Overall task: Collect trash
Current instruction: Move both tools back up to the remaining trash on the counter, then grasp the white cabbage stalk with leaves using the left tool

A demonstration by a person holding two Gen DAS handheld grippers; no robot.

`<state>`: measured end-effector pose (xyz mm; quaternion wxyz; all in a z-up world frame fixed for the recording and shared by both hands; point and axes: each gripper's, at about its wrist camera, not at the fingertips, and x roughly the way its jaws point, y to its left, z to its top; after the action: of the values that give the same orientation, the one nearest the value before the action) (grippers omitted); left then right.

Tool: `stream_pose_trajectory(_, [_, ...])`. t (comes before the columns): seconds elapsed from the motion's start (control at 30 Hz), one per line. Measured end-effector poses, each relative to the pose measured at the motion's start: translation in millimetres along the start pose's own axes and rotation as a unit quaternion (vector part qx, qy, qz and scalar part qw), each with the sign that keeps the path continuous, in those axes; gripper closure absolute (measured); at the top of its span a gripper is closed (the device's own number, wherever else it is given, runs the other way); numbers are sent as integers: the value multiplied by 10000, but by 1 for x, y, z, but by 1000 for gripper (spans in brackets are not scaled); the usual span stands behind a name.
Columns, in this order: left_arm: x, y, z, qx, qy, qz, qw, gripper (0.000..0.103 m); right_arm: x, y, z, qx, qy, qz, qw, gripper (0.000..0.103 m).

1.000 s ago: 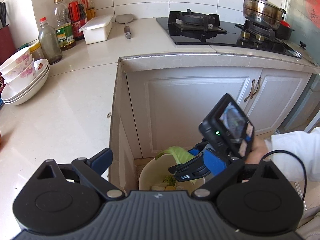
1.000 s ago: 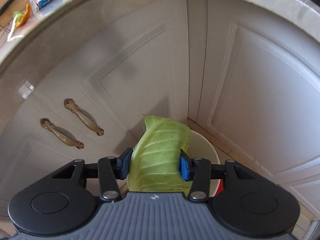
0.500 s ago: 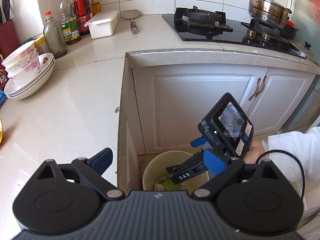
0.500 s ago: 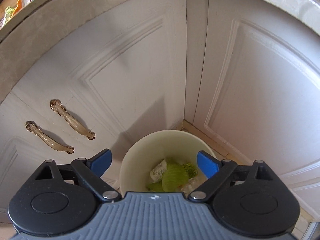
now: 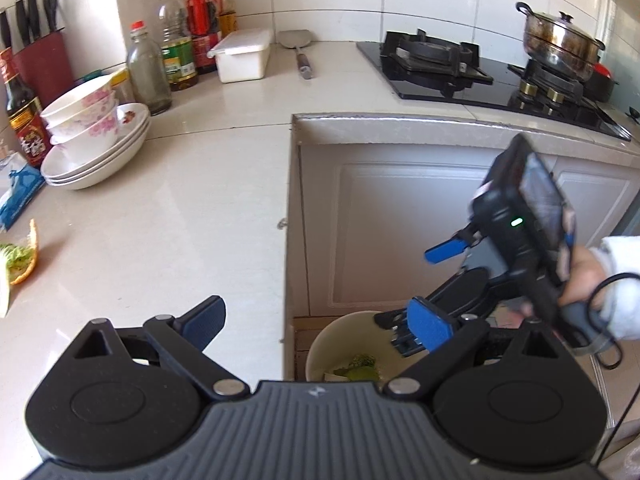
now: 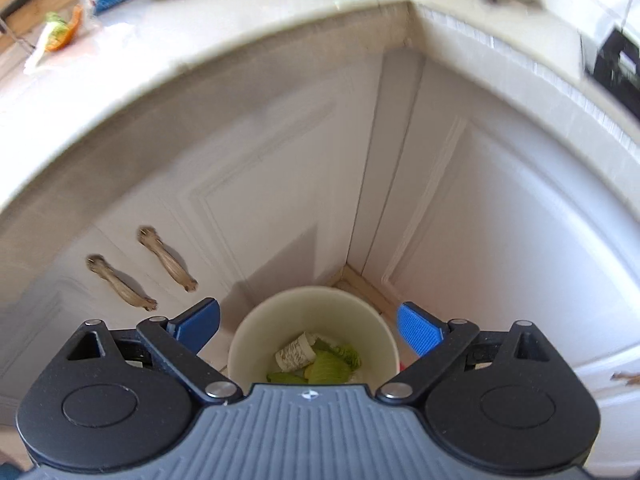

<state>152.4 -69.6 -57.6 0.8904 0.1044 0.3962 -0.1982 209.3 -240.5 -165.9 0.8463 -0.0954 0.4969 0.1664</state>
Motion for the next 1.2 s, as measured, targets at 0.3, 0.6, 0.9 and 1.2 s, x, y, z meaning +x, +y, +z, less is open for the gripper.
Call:
stream_pose_trajectory(0.3, [-14,53,-10,-523,-97,628,9966,6,-74,23,52,-600,-826,197,9946,0])
stream_pose_trajectory(0.6, [-19,139,-17,-834,-236,1604,9832,6,-83,68,105,-1124,-1168,821,9834,0])
stream_pose_trajectory(0.9, [7,231,-7,-1068,-327,2362,9653,9,-68,114,140,-1401,-1215,1144,9760,0])
stream_pose_trajectory(1.2, [32,269,-1,-810,-210,2364,9681,22,-52,135,159,-1505,-1091,1194,9753,0])
